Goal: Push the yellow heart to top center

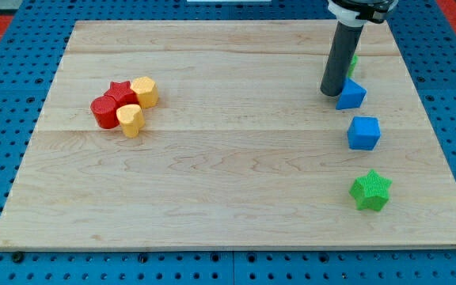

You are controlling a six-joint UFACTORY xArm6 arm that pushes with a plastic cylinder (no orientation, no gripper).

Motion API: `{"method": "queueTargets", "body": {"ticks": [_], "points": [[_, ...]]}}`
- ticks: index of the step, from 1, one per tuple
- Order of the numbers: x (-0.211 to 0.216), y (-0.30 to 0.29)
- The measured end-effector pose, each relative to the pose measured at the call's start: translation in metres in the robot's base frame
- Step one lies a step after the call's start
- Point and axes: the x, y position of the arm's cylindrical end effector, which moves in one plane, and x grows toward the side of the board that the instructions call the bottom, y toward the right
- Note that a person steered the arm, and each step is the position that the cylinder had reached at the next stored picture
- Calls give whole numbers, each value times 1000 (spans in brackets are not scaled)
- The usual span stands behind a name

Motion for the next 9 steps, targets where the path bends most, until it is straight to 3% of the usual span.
{"method": "queueTargets", "body": {"ticks": [1, 2, 3, 4, 6, 7, 9], "points": [[0, -13], [0, -67], [69, -79], [119, -128], [116, -311], [94, -352], [67, -260]]}}
